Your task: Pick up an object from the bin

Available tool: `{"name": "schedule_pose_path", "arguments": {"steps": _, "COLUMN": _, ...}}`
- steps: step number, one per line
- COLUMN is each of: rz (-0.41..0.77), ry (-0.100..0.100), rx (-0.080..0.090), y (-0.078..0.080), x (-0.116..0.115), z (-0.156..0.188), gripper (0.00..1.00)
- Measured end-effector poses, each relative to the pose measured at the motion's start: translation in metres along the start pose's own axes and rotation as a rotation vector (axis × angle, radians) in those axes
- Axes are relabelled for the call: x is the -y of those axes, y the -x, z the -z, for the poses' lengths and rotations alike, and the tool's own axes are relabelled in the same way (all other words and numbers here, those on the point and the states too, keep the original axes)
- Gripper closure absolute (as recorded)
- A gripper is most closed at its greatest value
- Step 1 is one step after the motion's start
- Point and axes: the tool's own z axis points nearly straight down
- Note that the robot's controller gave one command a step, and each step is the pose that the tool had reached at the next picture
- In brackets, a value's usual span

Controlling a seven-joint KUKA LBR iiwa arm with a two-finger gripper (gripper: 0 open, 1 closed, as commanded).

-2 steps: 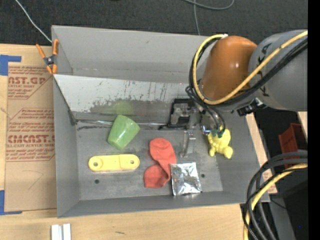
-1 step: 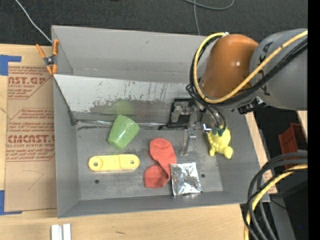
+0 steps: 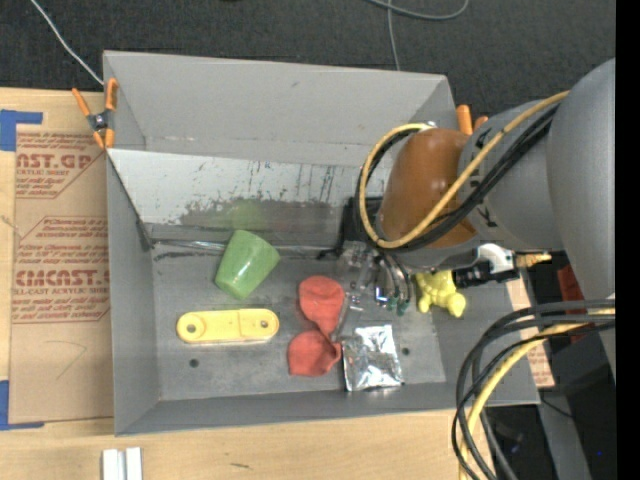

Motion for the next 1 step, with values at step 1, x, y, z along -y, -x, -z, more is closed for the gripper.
{"name": "schedule_pose_path", "arguments": {"steps": 1, "rz": 0.1, "ry": 0.0, "rx": 0.009, "y": -0.0042, "x": -0.003, "z": 0.0527, "gripper": 0.0}}
